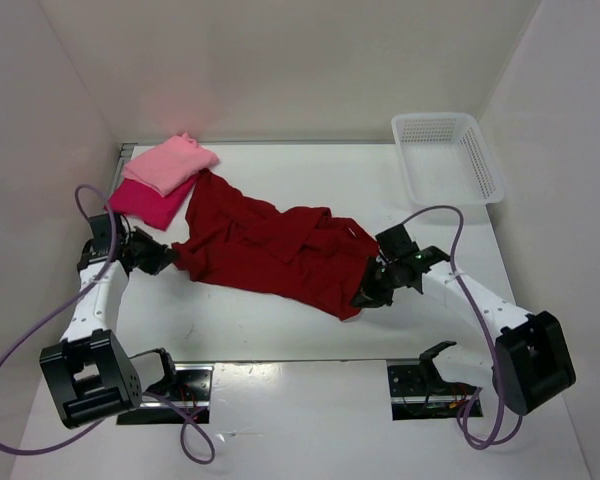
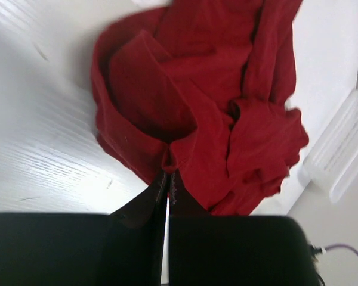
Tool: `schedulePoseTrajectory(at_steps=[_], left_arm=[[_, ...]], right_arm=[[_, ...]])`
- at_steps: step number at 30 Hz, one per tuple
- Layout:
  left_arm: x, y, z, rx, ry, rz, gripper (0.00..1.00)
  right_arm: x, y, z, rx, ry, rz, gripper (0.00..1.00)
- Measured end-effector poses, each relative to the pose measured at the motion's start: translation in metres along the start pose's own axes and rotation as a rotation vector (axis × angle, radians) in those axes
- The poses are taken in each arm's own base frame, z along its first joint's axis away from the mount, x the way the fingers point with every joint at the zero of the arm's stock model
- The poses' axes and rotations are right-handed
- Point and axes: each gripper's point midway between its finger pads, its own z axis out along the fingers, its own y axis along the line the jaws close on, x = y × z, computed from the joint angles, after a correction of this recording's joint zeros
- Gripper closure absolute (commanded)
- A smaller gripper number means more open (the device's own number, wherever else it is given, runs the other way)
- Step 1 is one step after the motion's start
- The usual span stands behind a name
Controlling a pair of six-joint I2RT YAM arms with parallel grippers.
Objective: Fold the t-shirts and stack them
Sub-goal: Flatten out the tshirt
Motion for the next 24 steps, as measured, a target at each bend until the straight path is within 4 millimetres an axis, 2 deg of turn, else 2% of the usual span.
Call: schedulePoseTrajectory(at_steps=[3, 6, 9, 12, 16, 20, 24], left_arm=[[0.015, -0.008, 0.003, 0.018, 0.039, 0.041, 1.0], [0.031, -0.01, 0.007, 0.026, 0.081, 0.07, 1.0], [0.04, -0.009, 0.009, 0.025, 0.107, 0.088, 1.0], [0.044, -0.011, 0.01, 0.03, 0.117, 0.117, 1.0], [0.046, -0.011, 0.011, 0.033, 0.123, 0.129, 1.0], [0.045, -0.013, 0.013, 0.042, 0.125, 0.133, 1.0], [0.044, -0.014, 0.014, 0.046, 0.125, 0.134, 1.0]], right_arm=[[0.017, -0.002, 0.012, 0.0, 0.038, 0.027, 0.71], [0.017, 0.005, 0.02, 0.004, 0.036, 0.042, 0.68], [0.02, 0.027, 0.034, 0.036, 0.052, -0.029, 0.67], [0.02, 0.06, 0.049, 0.037, 0.042, -0.128, 0.65], [0.005, 0.079, 0.065, 0.076, -0.005, -0.21, 0.63], [-0.008, 0.067, 0.083, 0.164, -0.038, -0.243, 0.63], [-0.008, 0.047, 0.095, 0.249, -0.032, -0.268, 0.63]])
